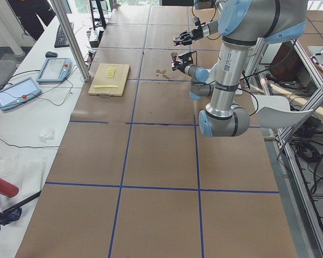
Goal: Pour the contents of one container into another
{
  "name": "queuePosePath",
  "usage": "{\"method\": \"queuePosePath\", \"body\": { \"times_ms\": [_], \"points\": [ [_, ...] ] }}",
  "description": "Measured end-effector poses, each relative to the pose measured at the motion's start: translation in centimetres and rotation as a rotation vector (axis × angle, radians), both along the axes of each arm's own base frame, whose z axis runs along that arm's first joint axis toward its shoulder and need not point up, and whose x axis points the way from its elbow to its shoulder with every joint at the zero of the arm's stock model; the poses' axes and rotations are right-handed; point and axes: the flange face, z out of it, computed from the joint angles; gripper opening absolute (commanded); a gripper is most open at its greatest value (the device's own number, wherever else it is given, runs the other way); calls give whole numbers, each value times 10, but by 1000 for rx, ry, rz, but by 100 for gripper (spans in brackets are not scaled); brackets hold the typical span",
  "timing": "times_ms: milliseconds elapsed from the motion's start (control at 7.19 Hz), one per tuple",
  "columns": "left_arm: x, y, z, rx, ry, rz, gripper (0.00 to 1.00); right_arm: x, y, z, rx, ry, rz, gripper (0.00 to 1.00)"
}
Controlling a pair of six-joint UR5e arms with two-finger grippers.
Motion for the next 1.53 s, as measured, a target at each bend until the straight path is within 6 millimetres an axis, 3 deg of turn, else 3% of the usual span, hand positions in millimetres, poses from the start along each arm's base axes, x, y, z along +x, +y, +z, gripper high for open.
{"method": "queuePosePath", "body": {
  "times_ms": [835,1530],
  "points": [
    [2,0,5,75,-19,-31,0,-1,12,-2,38,97,-33,0],
    [16,2,1,78,-23,-18,0,-2,13,-19,61,139,-36,0]
  ]
}}
